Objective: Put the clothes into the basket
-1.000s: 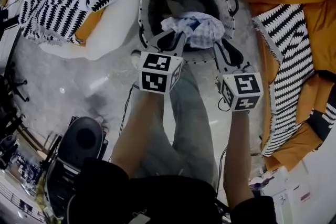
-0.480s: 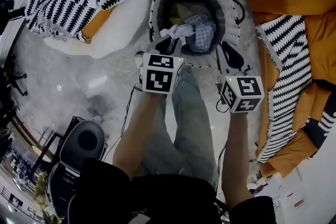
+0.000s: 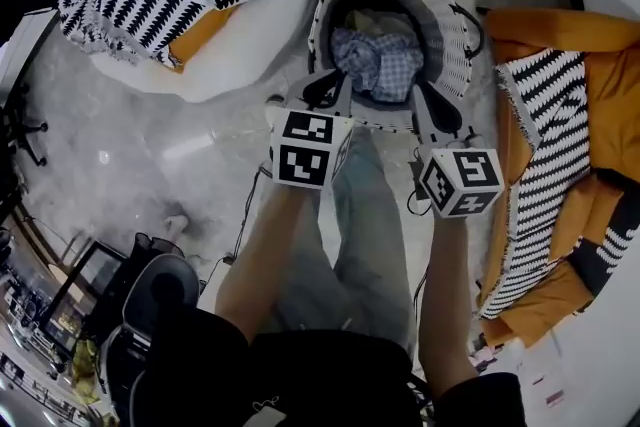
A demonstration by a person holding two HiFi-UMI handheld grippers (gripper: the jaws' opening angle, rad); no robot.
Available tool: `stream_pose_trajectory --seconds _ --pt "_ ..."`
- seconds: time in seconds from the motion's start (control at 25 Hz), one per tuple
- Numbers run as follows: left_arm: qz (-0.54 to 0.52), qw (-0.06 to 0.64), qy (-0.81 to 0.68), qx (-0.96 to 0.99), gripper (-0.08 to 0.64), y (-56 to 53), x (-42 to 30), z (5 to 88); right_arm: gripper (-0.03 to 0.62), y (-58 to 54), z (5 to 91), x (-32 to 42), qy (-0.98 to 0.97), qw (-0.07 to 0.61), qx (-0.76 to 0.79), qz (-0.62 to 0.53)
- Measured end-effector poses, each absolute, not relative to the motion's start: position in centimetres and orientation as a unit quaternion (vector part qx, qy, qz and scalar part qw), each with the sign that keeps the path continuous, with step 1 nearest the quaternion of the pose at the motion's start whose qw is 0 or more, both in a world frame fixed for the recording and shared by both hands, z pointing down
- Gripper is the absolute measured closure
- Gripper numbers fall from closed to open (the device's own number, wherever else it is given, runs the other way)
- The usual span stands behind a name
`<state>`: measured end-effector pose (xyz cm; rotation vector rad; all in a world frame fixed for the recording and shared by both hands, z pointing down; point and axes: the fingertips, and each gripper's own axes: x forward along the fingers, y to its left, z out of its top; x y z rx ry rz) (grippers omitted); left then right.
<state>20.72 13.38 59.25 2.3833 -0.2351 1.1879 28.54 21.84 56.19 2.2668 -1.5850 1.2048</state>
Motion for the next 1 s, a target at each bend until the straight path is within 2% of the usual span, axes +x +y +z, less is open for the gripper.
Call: stream_pose_trajectory --seconds 0.2,0.32,0.48,0.84,1.0 --pt "0.370 0.238 -0.111 0.891 0.545 10.9 20.3 54.2 0.572 19.1 52.0 27.6 -0.549 0.013 0.749 0.371" --pt "0.310 0.259 -0.129 0.906 0.551 8.3 19.9 48.6 0.572 16.4 47.1 27.2 -0.569 -0.039 0.747 0.343" --pt "0.235 0.267 -0.177 0.918 0.551 3.0 18.9 39.9 0.575 11.2 39.8 25.9 -0.614 -0.060 0.726 0.303" --pt "0.084 0.274 -0.309 0.907 0.551 -7.0 8.2 23.5 0.581 -0.1 24.8 17.2 -0.715 -0.127 0.649 0.226" --pt "0.040 0.242 -0.354 0.903 0.551 -9.2 4.2 18.3 0.581 -3.9 19.6 14.9 -0.743 -0.143 0.623 0.196"
